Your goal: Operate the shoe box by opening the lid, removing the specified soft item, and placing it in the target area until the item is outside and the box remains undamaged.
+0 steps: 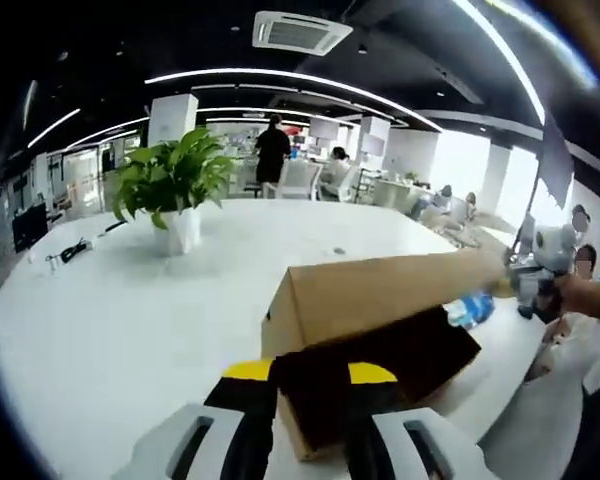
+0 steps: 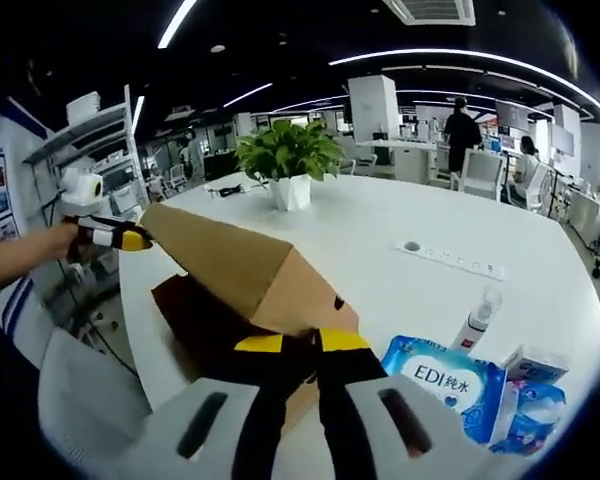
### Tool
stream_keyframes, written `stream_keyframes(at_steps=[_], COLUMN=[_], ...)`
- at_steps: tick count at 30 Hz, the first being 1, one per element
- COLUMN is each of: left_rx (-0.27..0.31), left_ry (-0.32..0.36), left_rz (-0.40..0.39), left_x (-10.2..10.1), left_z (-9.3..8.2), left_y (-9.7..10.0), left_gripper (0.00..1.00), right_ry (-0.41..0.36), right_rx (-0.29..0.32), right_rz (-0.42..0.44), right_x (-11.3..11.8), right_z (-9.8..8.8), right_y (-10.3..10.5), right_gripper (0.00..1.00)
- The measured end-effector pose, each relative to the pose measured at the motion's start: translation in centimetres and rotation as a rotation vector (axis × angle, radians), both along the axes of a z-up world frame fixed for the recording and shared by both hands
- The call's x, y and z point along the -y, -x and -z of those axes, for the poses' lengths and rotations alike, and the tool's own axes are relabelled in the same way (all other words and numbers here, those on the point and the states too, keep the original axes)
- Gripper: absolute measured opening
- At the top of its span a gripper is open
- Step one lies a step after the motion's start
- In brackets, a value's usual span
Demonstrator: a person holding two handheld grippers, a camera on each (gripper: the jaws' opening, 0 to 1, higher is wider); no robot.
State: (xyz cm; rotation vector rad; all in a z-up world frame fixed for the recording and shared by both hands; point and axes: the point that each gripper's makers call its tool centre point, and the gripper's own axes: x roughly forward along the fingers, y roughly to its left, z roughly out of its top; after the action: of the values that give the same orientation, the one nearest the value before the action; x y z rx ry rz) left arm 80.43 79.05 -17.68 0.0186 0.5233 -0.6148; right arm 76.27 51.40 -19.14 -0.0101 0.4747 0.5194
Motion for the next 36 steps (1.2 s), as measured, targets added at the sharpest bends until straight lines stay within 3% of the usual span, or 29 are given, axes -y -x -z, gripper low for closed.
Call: stream_keyframes(at_steps=[6,11,21,23,36], left_rx=[0.056,0.068,0.041,0.032,-0.032], left_ry=[-0.029,-0.043,-0.071,-0.079,-0.112], left_rz=[0.057,0.089,0.129,0.139,0.179], left_x=[0.2,0.0,0.2,0.2,0.6], left_z=[0.6,1.1,2.6,3.2,5.0], left_y=[0.1,0.5,2.1,2.3,3.8], left_gripper=[0.32,0.35,0.37,0.38,0.42], right_ry=[0.014,0.034,0.095,0.135,0.170], right_rx=[0.024,0.042,0.049,0.056,0.018], right_rz=[-0.025,-0.055,-0.136,-0.160,-0.229], right_x=[-0.3,-0.8,-1.8,-1.9,-2.6], right_z=[0.8,1.2,2.4,2.7,4.3], right_y=[0.8,1.6,3.1,3.3,4.4], right_gripper=[0.16,0.19,0.26,0.27,0.34])
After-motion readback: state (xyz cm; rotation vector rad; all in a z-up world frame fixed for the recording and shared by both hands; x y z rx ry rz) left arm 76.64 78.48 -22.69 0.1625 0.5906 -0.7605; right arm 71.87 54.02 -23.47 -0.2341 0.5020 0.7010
